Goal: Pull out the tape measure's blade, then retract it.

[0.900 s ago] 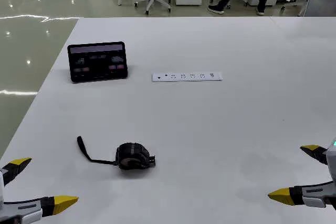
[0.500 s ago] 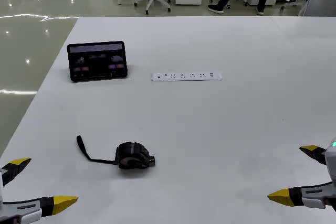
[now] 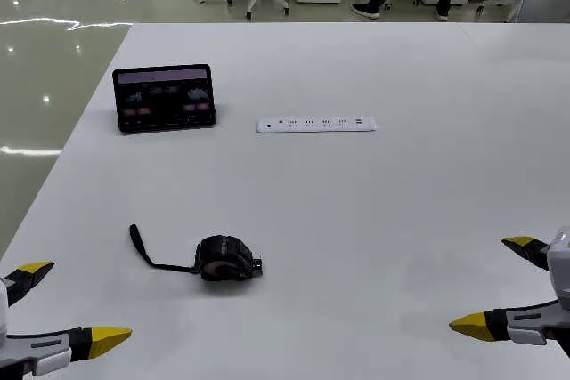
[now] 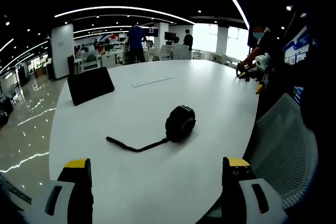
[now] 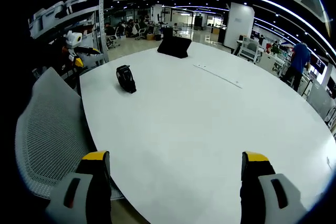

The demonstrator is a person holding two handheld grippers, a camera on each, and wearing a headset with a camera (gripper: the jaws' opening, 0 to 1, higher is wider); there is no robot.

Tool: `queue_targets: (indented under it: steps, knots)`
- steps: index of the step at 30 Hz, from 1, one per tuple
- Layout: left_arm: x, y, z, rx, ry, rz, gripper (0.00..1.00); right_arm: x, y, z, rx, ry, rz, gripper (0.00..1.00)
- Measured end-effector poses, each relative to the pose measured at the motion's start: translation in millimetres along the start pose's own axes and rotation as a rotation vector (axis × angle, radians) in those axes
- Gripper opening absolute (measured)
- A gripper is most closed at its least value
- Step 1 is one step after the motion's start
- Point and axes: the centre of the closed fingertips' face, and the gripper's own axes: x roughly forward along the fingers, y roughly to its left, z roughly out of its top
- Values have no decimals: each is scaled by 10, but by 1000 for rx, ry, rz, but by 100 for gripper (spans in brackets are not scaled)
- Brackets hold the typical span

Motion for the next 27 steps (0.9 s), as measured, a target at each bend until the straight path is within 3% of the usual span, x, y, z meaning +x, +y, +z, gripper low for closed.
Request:
queue_targets:
  steps: [2, 6, 10, 11, 13, 15, 19, 21, 27]
  knots:
    - [48, -4, 8, -21, 15, -14, 100, 46, 94, 57, -8, -10, 51, 100]
    - [173, -52, 62, -6, 14, -59, 100, 142, 140, 142, -45, -1, 69, 100]
    - [294, -98, 14, 23, 121, -108, 100, 274, 165, 290, -106, -24, 82, 100]
    - [323, -96, 19, 45, 137, -111, 100, 302, 184, 330, -126, -32, 87, 100]
    - [399, -145, 114, 124, 116, -145, 100, 361, 230, 381, -139, -29, 110, 100]
    - [465, -168, 128, 163, 148, -165, 100, 422, 259, 452, -159, -35, 127, 100]
    - [589, -195, 132, 214, 215, -202, 100, 540, 289, 534, -255, -23, 131, 100]
    - [646, -255, 176, 269, 223, -240, 98, 606, 343, 579, -255, -27, 154, 100]
    - [808, -380, 268, 354, 249, -302, 98, 783, 409, 661, -289, -17, 201, 100]
